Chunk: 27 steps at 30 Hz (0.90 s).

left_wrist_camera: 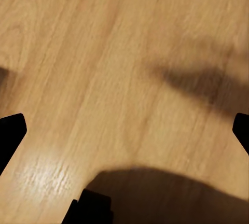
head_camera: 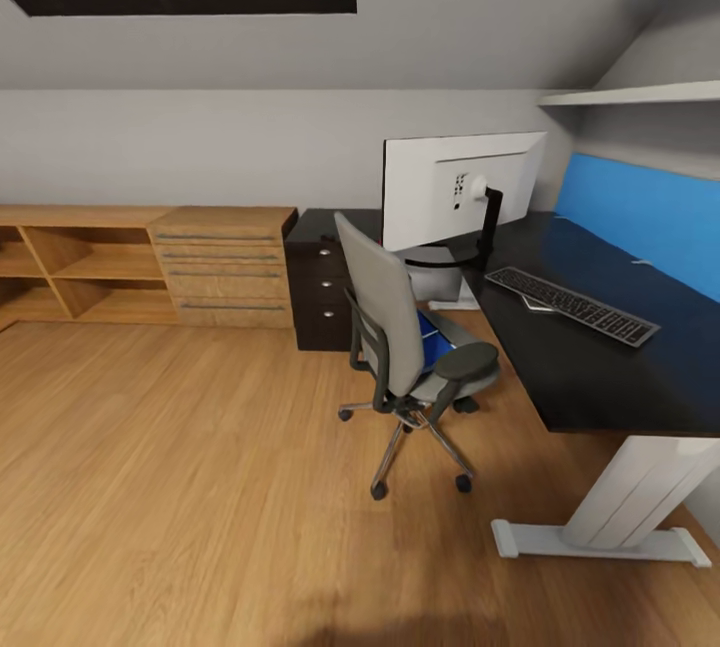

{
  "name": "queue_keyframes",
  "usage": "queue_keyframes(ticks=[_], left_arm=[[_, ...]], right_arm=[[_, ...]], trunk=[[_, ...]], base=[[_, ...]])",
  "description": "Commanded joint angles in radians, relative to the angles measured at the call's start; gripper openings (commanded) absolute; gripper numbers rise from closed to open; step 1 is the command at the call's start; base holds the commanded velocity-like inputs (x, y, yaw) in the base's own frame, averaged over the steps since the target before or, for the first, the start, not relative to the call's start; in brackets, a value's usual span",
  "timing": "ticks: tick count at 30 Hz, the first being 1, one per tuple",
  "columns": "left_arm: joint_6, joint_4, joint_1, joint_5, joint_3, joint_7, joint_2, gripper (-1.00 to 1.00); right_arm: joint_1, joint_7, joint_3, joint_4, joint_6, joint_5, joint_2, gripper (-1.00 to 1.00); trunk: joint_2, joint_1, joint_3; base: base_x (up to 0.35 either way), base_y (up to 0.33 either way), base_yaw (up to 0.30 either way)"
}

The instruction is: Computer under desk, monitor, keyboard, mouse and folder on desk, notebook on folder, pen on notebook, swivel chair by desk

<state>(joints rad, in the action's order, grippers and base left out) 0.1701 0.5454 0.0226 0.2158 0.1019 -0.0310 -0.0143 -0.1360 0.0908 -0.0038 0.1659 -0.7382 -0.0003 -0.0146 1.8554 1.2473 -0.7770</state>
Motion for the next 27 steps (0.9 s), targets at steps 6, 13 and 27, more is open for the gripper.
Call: queue_keyframes(ticks=[6,13,27], left_arm=[[0.003,-0.001,0.0,0.008,0.001,0.0,-0.001,1.0],[0.003,-0.001,0.0,0.008,0.001,0.0,-0.001,1.0],[-0.039,0.105,0.002,0.011,-0.002,0.001,-0.032,1.0]], right_arm=[[-0.001,0.003,0.002,-0.005,0.0,0.0,-0.001,1.0],[-0.001,0.003,0.004,-0.006,-0.001,0.0,-0.001,1.0],[-0.024,0.008,0.0,0.121,0.023,-0.007,-0.002,1.0]], trunk=[[0.043,0.023,-0.02],[0.092,0.05,-0.042],[0.19,0.103,-0.086]], base=[[0.0,0.0,-0.002],[0.0,0.0,0.0],[0.0,0.0,0.0]])
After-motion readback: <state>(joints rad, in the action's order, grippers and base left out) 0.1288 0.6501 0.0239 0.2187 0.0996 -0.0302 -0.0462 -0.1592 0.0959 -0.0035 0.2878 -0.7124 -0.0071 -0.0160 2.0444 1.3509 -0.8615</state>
